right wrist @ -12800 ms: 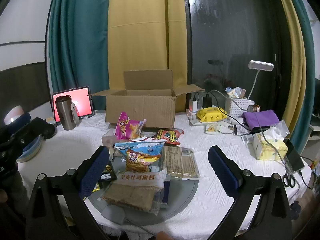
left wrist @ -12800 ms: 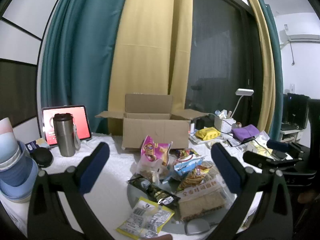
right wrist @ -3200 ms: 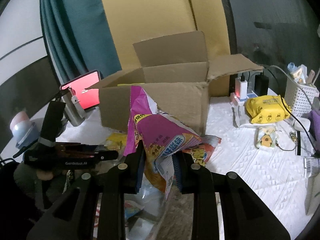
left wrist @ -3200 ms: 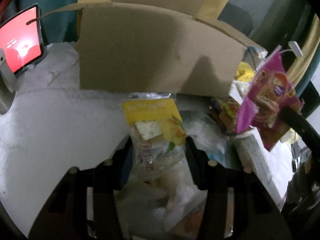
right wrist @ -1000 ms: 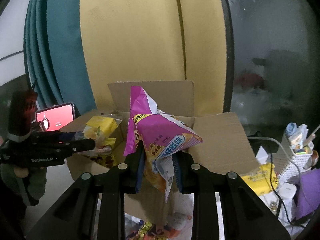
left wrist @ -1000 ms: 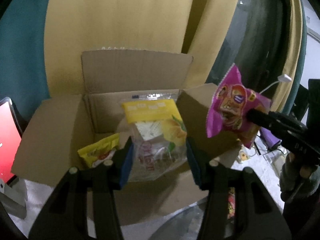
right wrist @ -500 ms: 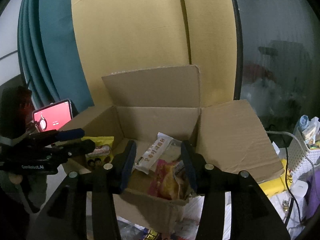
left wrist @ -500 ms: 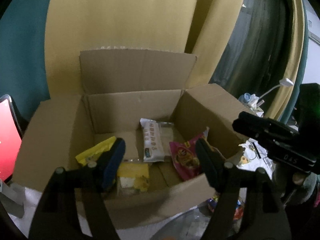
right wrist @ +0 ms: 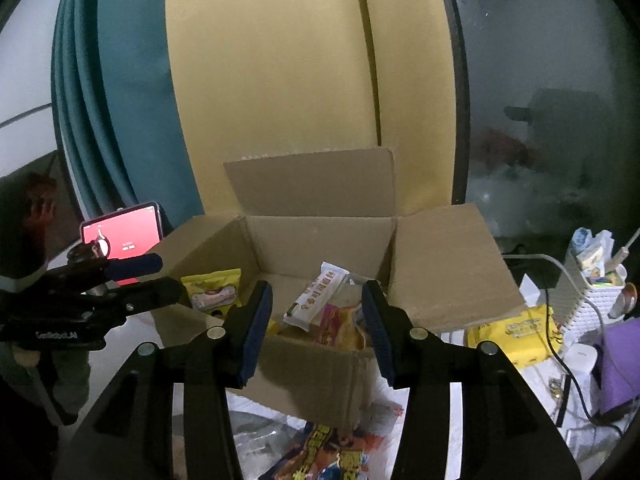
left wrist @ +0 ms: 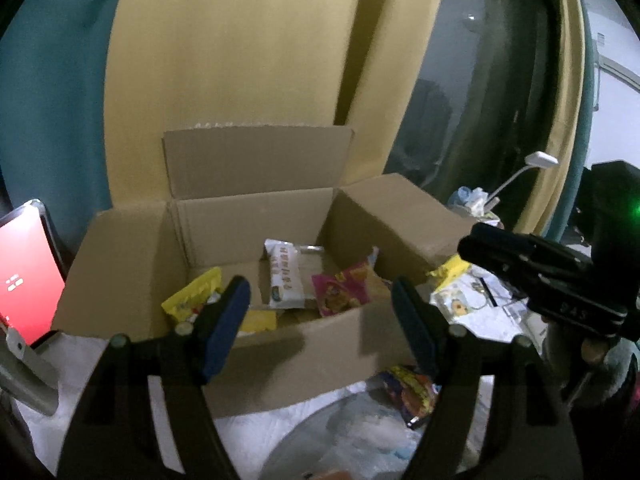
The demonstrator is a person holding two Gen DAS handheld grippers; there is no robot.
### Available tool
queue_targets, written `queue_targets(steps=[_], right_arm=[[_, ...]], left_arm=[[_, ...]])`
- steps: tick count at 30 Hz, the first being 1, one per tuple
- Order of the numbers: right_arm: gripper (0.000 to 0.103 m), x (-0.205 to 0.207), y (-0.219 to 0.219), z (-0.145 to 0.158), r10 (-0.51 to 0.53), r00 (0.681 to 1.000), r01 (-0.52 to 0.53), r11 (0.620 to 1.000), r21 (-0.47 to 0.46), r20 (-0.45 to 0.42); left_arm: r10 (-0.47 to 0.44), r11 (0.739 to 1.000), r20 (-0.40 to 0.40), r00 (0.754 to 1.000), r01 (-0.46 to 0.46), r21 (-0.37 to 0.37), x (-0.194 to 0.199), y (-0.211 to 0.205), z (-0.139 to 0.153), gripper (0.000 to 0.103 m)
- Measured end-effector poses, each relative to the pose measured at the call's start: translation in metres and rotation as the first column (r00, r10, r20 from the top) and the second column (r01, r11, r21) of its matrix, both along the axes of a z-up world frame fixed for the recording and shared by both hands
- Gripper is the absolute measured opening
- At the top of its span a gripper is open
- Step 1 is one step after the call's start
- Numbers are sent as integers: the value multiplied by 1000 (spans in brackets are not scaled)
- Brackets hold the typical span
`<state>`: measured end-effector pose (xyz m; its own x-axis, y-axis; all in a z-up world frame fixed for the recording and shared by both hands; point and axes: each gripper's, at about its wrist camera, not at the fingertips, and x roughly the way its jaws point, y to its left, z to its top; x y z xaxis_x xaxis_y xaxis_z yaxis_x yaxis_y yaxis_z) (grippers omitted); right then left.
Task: Organize snacks
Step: 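Move both tools back from the box to the snack pile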
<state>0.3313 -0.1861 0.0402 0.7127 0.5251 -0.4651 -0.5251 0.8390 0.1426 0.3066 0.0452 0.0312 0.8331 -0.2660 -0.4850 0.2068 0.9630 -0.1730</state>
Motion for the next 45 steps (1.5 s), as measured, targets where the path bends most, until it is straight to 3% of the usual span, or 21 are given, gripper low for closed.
queue_targets(steps=[28,45], right_arm=[[49,-104,-28,29,-22,996,22,1000,-1,86],[49,-153,-62,-1,-55,997,55,998,-2,45]], left_arm=[[-61,998,122,991,59,18,-110,-30,33,75],[-131,991,46,990,130,21,-152,-68,-9,75]])
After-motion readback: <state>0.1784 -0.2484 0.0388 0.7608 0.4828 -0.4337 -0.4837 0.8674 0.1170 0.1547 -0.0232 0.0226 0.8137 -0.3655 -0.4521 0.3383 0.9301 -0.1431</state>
